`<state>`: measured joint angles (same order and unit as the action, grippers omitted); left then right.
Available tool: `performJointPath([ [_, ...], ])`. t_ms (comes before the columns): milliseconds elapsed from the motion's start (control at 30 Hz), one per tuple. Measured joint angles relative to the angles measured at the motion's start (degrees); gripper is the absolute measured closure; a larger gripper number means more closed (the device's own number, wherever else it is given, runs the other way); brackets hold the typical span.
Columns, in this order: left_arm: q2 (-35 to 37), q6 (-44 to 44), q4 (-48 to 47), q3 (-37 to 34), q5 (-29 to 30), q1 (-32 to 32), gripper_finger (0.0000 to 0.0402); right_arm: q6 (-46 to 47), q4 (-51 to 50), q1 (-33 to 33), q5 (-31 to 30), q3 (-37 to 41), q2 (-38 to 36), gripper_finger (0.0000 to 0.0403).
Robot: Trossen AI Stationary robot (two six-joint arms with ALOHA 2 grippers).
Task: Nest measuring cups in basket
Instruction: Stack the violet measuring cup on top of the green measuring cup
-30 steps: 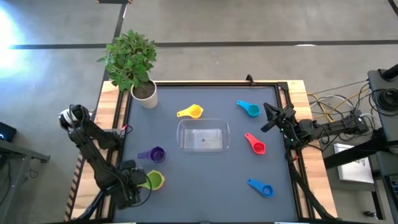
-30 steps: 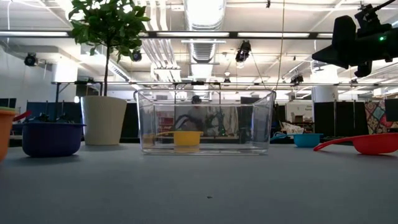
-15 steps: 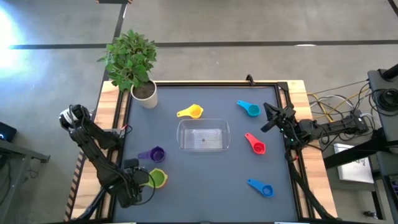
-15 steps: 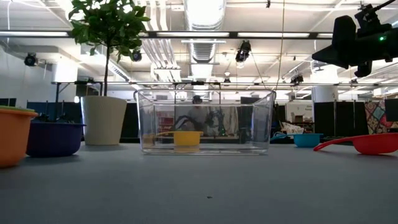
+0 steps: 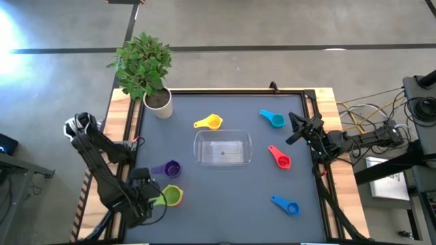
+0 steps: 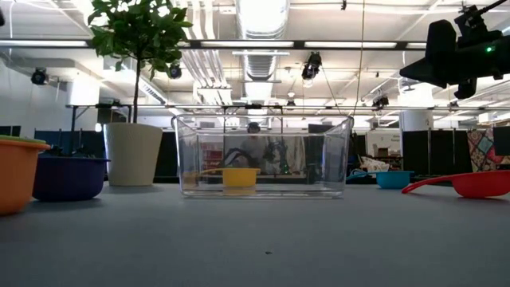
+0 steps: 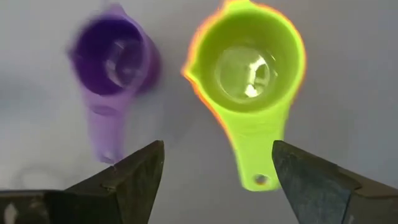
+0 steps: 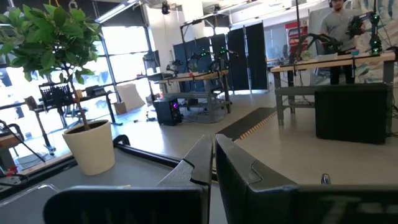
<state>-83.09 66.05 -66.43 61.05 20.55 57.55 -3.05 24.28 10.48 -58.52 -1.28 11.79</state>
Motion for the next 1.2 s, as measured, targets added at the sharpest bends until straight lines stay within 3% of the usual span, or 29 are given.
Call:
performJointPath([
  [267,10.2,-1.7,-0.5,-7.4,3.0,-1.5,0.0136,0.0,0.0,0.0,0.0,0.0,0.0,0.0394],
  [633,25.5,-5.2,11.5,-25.1,2.5,-11.2,0.0123,0.0,0.0,0.0,0.0,0.0,0.0,0.0394],
  [933,25.1,-11.2,13.4,-29.5,0.4,-16.5,0.0072,0.0,0.0,0.0,0.0,0.0,0.0,0.0394],
  [1200,23.0,-16.7,16.3,-29.9,-0.5,-17.4,0.0075,0.0,0.0,0.0,0.0,0.0,0.0,0.0394],
])
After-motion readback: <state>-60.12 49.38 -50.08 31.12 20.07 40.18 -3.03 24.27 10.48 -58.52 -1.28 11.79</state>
